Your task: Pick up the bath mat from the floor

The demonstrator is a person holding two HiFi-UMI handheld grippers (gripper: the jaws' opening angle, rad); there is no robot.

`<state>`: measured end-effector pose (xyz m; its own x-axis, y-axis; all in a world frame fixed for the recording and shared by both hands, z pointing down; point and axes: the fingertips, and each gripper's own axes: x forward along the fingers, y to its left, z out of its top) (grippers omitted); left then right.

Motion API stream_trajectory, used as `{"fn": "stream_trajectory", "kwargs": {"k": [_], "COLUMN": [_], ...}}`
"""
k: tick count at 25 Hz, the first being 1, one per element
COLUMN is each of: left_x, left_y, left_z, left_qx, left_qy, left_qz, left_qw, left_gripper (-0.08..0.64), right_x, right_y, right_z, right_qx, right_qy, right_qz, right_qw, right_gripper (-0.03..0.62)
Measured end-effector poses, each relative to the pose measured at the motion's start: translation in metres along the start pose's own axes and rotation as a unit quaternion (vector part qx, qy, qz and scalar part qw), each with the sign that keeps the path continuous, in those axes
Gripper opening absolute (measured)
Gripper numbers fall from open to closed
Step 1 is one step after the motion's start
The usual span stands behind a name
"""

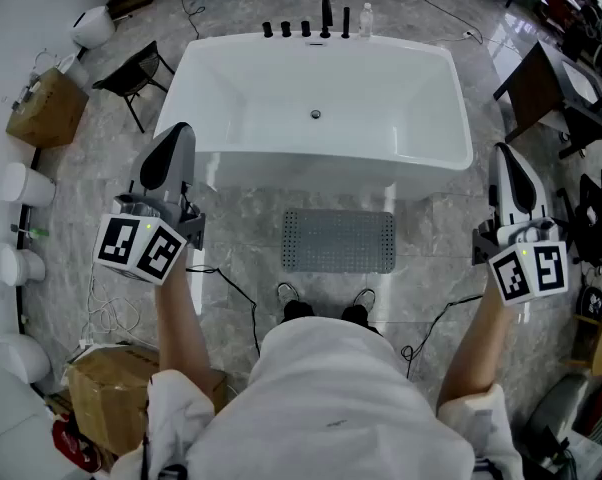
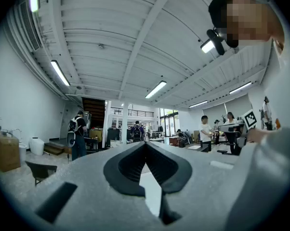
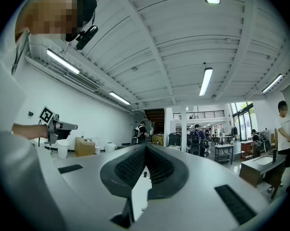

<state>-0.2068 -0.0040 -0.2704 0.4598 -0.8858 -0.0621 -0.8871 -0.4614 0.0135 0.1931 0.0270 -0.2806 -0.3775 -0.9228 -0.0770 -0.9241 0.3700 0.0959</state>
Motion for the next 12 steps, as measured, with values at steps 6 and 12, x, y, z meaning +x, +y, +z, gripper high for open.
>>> {"fn": "stream_trajectory", "kwargs": {"k": [6, 12], "left_x": [0.014, 0.02], "left_y": [0.0, -0.003], "left_z": [-0.002, -0.011], "left_qx": [0.005, 0.005], "left_qy": [0.001, 0.01], "left_qz": [-0.007, -0.009], "left_qw": [1.0, 0.9999], "left_gripper": [0.011, 0.011], "right_x": [0.011, 0.015], "right_y": [-0.002, -0.014], "right_z": [-0.003, -0.017], "right_qx": [0.001, 0.03], "right_qy": [0.001, 0.011], "right_qz": [0.002, -0.018], "right_qw": [1.0, 0.999], "right_gripper": [0.006, 0.006]}}
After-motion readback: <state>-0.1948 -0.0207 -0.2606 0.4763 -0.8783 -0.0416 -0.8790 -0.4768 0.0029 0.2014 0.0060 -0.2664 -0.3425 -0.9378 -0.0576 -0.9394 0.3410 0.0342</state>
